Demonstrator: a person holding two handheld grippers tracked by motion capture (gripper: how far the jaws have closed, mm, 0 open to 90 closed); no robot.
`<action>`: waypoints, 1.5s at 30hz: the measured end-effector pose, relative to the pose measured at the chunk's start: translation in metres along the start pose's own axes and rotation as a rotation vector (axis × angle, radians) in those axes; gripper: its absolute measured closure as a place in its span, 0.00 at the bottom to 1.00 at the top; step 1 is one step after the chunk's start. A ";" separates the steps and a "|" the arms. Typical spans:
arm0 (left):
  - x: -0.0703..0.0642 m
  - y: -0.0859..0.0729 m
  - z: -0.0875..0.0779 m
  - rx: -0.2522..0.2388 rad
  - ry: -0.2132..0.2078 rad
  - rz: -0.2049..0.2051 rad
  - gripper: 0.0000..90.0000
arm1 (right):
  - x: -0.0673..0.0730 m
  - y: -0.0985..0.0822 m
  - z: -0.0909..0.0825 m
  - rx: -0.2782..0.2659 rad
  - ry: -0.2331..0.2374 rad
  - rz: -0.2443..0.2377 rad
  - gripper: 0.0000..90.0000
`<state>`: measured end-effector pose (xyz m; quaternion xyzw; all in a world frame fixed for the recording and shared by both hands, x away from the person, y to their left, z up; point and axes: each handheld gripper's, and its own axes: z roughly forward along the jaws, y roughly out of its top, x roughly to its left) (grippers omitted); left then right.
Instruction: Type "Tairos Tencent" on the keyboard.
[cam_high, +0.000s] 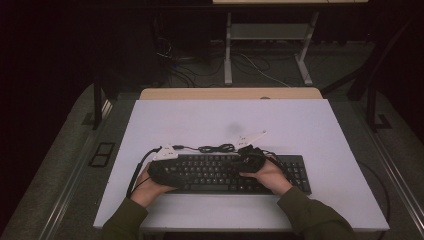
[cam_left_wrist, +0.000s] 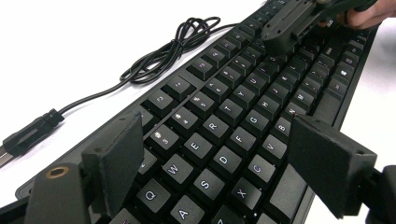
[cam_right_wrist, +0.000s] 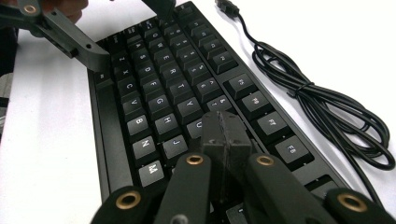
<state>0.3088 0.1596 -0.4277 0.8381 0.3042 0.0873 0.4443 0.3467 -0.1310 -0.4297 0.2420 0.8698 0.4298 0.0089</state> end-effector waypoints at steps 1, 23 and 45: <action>0.000 0.000 0.000 0.001 0.000 0.003 0.21 | 0.000 0.000 0.001 0.002 -0.002 0.001 0.99; 0.000 0.000 0.000 0.003 0.002 0.001 0.21 | 0.003 -0.002 0.008 0.037 -0.007 -0.014 0.99; 0.000 0.000 0.000 0.003 0.003 0.000 0.21 | 0.000 0.000 0.001 0.012 -0.010 -0.005 0.95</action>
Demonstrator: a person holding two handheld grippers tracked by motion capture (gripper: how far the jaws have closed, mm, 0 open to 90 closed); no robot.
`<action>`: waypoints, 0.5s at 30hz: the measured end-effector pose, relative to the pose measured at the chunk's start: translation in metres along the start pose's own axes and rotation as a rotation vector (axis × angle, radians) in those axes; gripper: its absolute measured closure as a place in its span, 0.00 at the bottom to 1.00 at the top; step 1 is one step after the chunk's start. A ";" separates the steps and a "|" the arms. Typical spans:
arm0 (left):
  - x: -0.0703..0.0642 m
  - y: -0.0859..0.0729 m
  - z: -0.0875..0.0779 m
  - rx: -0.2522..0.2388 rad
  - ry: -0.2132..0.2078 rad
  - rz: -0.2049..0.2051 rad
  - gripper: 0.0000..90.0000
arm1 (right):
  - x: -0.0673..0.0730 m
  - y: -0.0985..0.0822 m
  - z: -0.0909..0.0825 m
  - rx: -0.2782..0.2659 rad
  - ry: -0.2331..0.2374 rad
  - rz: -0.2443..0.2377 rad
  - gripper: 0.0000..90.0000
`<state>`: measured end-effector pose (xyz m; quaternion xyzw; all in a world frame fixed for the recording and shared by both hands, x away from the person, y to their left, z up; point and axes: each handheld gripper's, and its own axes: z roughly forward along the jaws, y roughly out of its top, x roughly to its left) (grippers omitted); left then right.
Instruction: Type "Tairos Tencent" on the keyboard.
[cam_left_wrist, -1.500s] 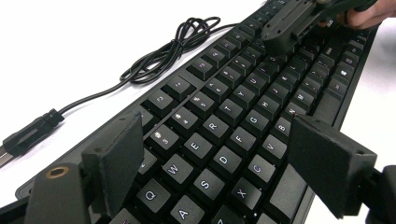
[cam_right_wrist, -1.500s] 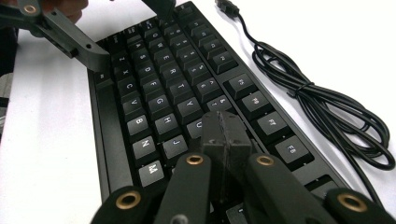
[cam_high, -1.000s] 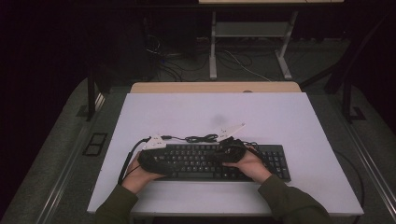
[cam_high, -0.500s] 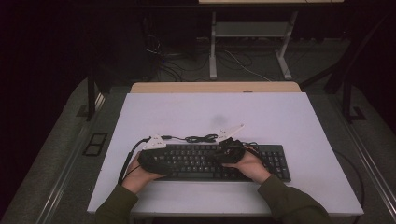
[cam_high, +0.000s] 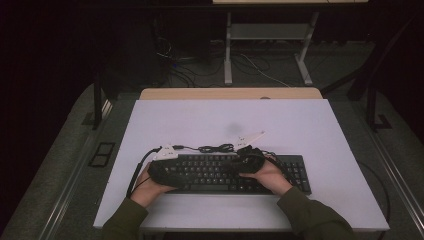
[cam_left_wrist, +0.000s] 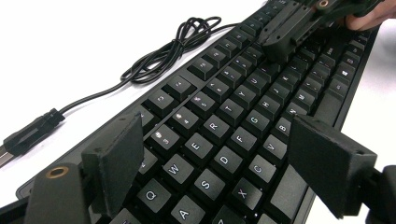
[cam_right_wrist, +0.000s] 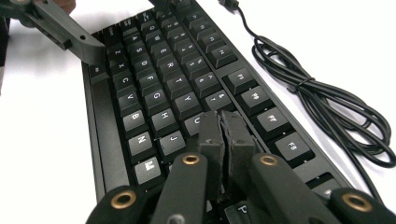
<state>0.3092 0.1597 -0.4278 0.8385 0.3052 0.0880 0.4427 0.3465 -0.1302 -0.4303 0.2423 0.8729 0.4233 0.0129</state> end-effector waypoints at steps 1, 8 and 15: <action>0.000 0.000 0.000 0.000 0.000 0.000 0.21 | 0.000 0.000 -0.001 -0.002 -0.001 0.000 0.94; 0.000 0.000 0.000 0.000 0.000 0.001 0.21 | -0.001 0.001 -0.006 -0.027 -0.009 0.006 0.79; 0.000 0.000 0.000 0.002 0.002 0.001 0.21 | -0.004 0.001 -0.013 -0.054 -0.014 0.018 0.62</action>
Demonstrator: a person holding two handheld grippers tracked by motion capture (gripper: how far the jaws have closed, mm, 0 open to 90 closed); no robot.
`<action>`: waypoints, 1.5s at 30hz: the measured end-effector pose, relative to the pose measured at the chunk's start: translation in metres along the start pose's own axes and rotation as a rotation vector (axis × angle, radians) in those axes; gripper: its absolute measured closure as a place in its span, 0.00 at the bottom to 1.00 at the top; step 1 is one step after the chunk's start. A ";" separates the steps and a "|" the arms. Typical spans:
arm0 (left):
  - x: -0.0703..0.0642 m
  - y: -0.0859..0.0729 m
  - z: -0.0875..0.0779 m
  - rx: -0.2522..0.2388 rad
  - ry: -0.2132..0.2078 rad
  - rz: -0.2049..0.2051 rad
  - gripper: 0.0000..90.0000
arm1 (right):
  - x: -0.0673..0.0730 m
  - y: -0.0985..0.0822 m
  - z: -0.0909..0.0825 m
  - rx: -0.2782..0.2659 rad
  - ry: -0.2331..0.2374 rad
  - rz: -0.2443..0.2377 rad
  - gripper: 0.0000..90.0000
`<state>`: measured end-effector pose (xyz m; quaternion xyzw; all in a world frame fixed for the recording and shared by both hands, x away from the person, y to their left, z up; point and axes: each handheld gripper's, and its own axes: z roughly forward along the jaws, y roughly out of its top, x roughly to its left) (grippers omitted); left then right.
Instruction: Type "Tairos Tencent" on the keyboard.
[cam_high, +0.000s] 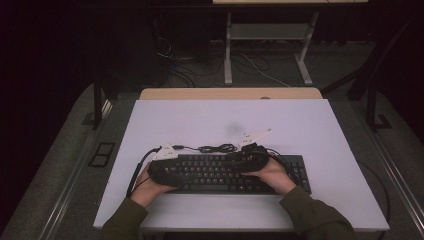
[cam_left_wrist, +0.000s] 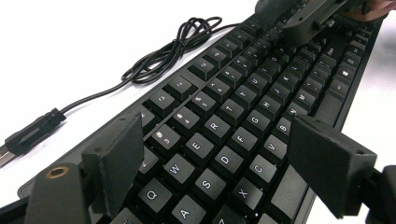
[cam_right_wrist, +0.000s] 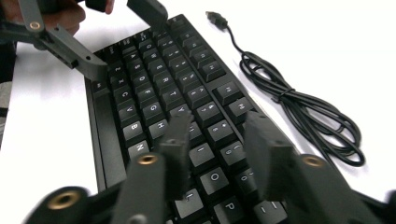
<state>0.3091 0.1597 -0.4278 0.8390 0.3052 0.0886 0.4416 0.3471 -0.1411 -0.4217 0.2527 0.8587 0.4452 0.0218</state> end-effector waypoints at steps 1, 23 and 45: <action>0.000 0.000 0.000 0.001 0.000 0.000 0.21 | 0.000 0.000 -0.001 -0.005 -0.001 0.002 0.59; 0.002 0.001 -0.002 -0.020 0.013 -0.003 0.38 | -0.004 -0.001 -0.008 -0.035 -0.045 0.014 0.42; 0.006 0.010 0.002 -0.019 -0.009 -0.005 0.93 | -0.004 -0.001 -0.008 -0.034 -0.047 0.012 0.42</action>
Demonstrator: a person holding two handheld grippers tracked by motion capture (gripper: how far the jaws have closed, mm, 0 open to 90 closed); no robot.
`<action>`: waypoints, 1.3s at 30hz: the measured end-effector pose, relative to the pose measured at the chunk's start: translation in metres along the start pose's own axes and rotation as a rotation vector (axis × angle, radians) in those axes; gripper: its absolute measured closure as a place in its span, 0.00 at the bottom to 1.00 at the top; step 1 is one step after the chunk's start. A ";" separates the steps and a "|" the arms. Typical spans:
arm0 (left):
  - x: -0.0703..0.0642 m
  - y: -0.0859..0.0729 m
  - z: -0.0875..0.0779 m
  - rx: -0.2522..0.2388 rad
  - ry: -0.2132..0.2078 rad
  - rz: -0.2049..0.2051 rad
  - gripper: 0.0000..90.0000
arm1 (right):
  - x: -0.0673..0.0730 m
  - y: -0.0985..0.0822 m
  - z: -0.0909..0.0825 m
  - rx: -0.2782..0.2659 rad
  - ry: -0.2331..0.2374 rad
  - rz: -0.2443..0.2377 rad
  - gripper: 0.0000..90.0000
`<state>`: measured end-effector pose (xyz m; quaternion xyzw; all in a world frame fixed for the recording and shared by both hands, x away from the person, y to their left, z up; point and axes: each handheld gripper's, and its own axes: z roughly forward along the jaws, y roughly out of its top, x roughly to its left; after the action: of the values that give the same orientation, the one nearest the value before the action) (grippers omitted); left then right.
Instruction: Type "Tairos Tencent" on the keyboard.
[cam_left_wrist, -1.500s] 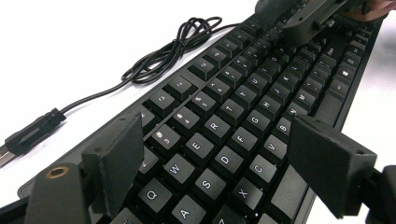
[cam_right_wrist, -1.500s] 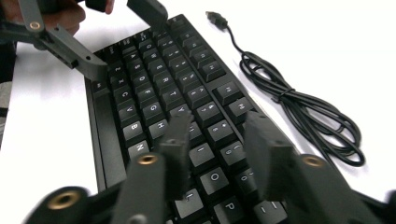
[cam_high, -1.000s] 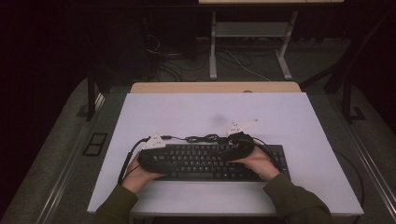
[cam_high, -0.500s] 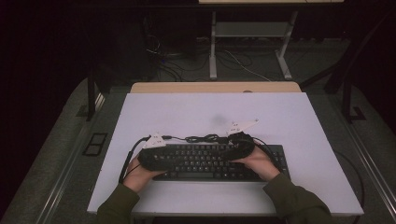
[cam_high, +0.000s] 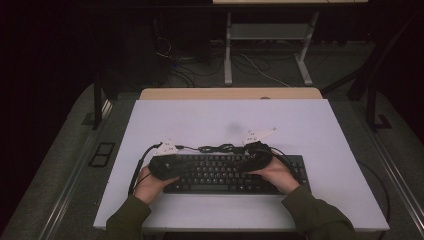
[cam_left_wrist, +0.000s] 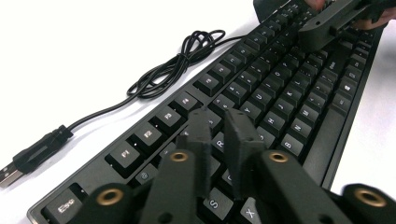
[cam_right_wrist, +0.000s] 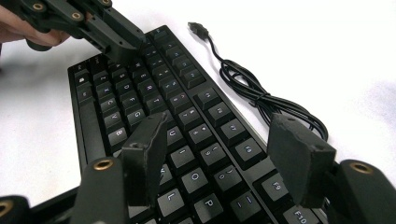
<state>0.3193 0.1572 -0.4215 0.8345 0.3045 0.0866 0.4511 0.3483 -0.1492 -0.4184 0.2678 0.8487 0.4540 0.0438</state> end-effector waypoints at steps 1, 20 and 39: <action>0.000 0.001 0.000 0.002 -0.005 0.004 0.95 | 0.000 0.000 0.000 -0.001 0.000 0.001 0.42; -0.003 0.015 0.021 0.027 -0.040 0.028 0.99 | -0.001 0.001 -0.002 -0.010 -0.002 0.007 0.42; -0.003 0.010 0.026 0.102 -0.045 0.023 0.99 | -0.001 0.001 -0.003 -0.014 -0.008 0.008 0.42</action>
<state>0.3323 0.1335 -0.4282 0.8615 0.2888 0.0574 0.4137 0.3487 -0.1515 -0.4167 0.2725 0.8442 0.4591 0.0473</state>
